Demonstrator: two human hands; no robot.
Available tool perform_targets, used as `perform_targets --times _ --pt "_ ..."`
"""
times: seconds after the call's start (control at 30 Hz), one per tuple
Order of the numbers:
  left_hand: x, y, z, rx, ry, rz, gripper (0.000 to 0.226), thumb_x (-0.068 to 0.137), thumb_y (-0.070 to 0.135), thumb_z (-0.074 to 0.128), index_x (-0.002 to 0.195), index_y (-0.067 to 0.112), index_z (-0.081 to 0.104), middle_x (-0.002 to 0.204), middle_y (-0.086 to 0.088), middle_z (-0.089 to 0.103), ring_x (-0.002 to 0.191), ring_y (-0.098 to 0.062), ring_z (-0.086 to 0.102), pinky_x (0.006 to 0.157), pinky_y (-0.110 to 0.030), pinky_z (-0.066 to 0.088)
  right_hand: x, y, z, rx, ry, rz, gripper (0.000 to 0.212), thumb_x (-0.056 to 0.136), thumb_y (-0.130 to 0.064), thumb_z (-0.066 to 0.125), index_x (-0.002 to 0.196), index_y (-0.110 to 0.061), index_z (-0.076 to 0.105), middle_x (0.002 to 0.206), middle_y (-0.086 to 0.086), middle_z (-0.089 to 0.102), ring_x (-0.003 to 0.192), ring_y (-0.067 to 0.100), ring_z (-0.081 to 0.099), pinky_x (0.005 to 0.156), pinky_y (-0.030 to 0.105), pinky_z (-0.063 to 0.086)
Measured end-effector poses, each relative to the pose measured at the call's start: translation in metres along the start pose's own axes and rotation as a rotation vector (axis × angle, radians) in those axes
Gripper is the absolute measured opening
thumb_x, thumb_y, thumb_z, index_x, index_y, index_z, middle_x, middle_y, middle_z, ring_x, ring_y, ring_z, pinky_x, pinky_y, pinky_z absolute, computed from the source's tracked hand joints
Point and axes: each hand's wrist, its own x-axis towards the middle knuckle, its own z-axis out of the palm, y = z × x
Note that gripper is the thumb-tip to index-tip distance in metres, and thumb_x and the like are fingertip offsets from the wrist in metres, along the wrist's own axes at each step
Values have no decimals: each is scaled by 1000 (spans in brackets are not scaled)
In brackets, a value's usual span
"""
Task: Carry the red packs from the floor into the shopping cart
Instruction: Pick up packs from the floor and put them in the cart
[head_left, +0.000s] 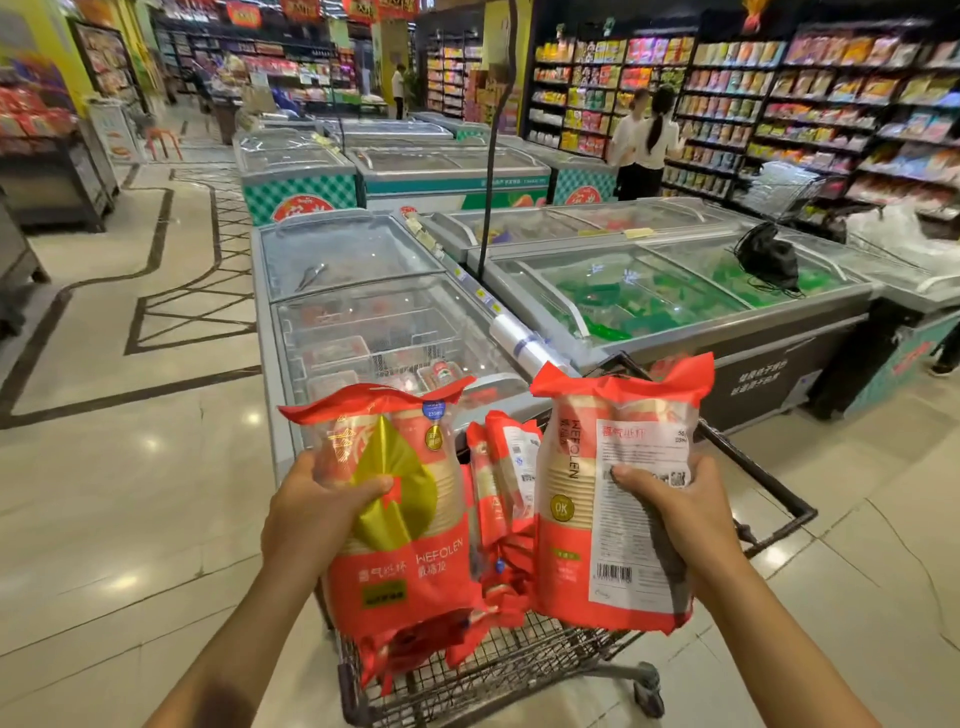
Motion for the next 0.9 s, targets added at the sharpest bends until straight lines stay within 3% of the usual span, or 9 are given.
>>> perform_targets --times 0.1,0.2,0.3,0.4,0.6,0.63,0.73,0.8,0.9 --pt "22 -6 19 26 -4 -22 98 40 76 78 128 37 56 114 10 71 100 -24 71 90 -54 59 34 15 11 -15 -36 55 63 74 -21 92 119 -15 48 109 6 72 90 23 76 75 43 62" --pt "46 -14 37 58 -8 -50 88 41 77 76 118 37 58 111 14 72 99 -19 71 92 -52 58 73 30 26 -31 -94 112 68 69 -26 95 118 -17 50 109 7 74 88 23 77 79 48 63" --pt "73 -18 55 106 33 -111 88 37 79 75 111 35 60 109 10 74 98 -22 71 93 -51 56 115 41 46 -20 -167 177 63 72 -18 93 119 -11 51 109 10 73 89 25 77 74 43 63" --pt "98 -21 73 144 60 -187 94 33 78 75 113 32 59 109 7 73 97 -24 71 93 -51 56 161 54 66 -19 -242 241 64 68 -18 96 114 -12 53 113 15 73 94 29 76 83 47 63" --pt "143 -44 101 179 62 -279 92 36 78 80 114 33 61 108 9 75 95 -22 73 91 -51 58 221 82 119 -11 -376 305 34 75 -4 88 102 -8 67 97 17 79 84 30 77 78 43 64" --pt "158 -56 109 173 71 -300 92 35 78 81 114 33 64 105 9 76 92 -20 74 91 -51 58 235 94 135 -37 -398 325 37 73 -6 90 103 -6 69 97 17 79 84 30 77 79 44 64" --pt "166 -65 118 173 62 -337 86 36 74 82 108 32 64 99 7 77 89 -21 74 89 -51 59 245 122 161 -56 -419 370 82 49 -33 99 118 -5 65 102 14 79 89 30 78 85 52 63" --pt "180 -74 131 198 74 -386 84 38 73 79 108 29 62 98 5 75 88 -23 73 87 -48 58 274 171 188 -107 -437 385 100 34 -52 100 118 -11 65 96 6 80 86 26 78 83 51 63" --pt "189 -84 142 222 64 -420 84 40 73 75 110 28 63 101 6 74 92 -24 71 90 -46 56 275 172 207 -227 -417 386 102 35 -69 91 117 -18 58 95 0 77 87 24 75 85 49 60"
